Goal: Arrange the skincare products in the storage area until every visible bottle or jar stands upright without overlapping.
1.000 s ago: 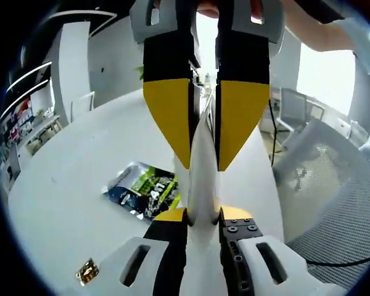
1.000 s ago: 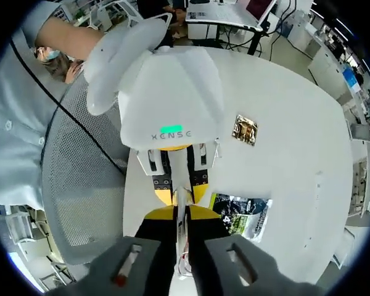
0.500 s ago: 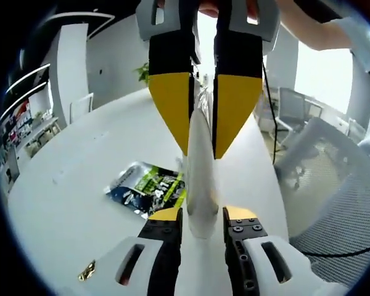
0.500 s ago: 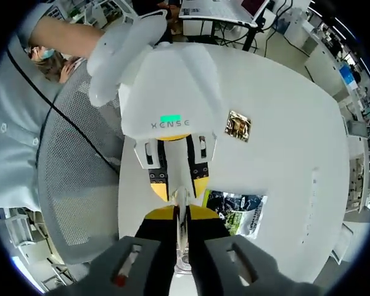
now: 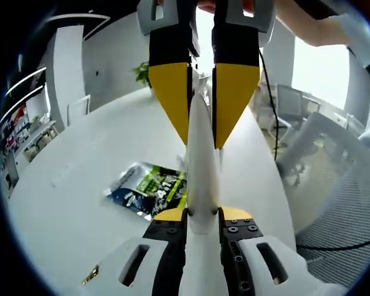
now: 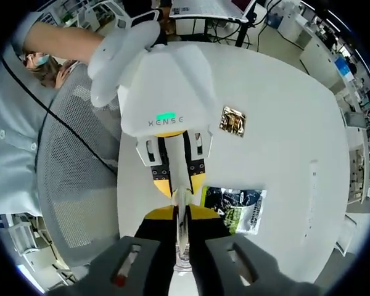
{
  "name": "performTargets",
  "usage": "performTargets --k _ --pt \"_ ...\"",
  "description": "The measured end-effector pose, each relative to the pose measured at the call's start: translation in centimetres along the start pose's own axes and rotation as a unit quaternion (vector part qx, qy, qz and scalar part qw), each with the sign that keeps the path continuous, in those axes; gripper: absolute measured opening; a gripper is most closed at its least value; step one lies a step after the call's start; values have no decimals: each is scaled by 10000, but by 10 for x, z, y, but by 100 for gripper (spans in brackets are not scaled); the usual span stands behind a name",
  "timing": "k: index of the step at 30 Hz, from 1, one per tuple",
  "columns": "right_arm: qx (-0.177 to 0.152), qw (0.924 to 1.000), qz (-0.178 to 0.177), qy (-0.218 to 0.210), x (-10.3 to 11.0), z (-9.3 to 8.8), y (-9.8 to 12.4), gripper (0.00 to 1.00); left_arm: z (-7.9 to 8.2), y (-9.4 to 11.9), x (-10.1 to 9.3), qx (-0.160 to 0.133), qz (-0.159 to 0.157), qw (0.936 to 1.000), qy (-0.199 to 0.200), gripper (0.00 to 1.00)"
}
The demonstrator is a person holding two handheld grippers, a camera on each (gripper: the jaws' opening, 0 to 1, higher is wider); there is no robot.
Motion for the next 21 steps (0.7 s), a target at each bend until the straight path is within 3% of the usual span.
performTargets --k 16,21 --pt "44 9999 76 -82 5 -6 1 8 0 -1 1 -17 -68 10000 -19 16" --pt "99 9999 51 -77 8 -11 1 15 -1 0 3 7 11 9998 -173 19"
Point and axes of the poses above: the point that each gripper's makers call its tool centre point, and the gripper's own axes: y roughly backward along the fingers, x roughly to its left, z roughly out of its top, the point moved 2 cm from there along y, roughly backward along the fingers, and after that the axes turned 4 degrees about z, right-handed, at the moved point
